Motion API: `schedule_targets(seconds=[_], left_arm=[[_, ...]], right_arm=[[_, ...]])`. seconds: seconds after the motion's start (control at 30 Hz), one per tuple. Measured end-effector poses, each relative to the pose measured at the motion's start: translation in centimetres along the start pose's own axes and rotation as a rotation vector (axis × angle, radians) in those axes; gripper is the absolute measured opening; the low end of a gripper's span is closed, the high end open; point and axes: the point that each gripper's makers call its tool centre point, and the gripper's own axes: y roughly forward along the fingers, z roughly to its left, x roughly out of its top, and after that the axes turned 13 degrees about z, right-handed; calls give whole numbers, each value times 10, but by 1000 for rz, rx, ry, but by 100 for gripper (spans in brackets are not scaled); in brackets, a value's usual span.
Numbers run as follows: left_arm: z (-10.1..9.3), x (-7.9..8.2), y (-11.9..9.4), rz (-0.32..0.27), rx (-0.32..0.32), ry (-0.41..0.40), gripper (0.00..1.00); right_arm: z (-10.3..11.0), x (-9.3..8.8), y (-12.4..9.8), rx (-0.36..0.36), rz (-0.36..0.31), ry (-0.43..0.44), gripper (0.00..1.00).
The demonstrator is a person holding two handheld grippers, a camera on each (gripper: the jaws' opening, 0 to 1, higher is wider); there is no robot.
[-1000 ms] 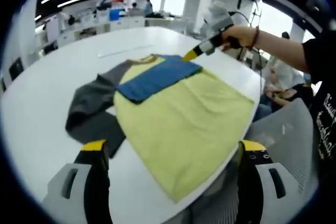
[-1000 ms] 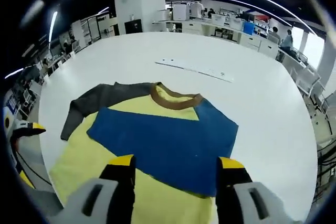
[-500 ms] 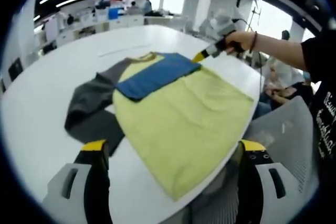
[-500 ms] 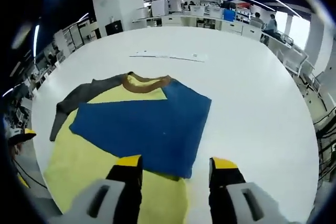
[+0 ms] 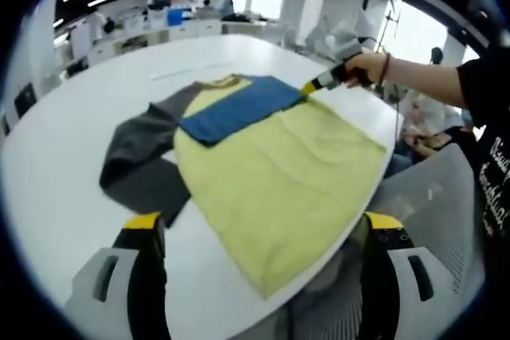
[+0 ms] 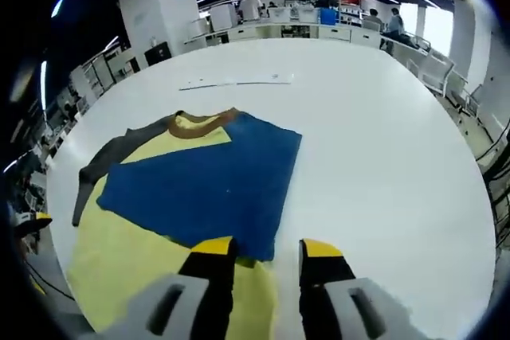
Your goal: Fold the garment on the visible template until the final outline fits inside the template.
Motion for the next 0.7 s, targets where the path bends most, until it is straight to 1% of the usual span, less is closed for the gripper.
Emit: schedule_targets(seconds=[0.07, 0.17, 0.27, 0.3, 0.43, 0.47, 0.5, 0.6, 0.7], left_arm=[[0, 0, 0, -1, 2, -1, 99], [1, 0, 0, 0, 4, -4, 99], [2, -1, 1, 0, 4, -8, 99], [2, -1, 1, 1, 5, -9, 99], [2, 0, 2, 2, 4, -9, 99], [3, 0, 2, 2, 3, -8, 99], [3, 0, 2, 3, 3, -8, 99], [4, 1, 2, 0, 6, -10, 99], [6, 1, 1, -1, 9, -13, 99]], right_arm=[[-1, -2, 2, 4, 6, 8, 20], [-1, -7, 6, 2, 17, 19, 18], [-2, -14, 9, -13, 36, 10, 9], [-3, -10, 8, -14, 10, 10, 9], [-2, -9, 5, -15, 13, 1, 6], [-2, -9, 4, -13, 13, -1, 3], [-1, -9, 5, -10, 13, -4, 2], [-1, -9, 5, -29, 18, -50, 0], [-3, -8, 5, -24, 22, -52, 0]])
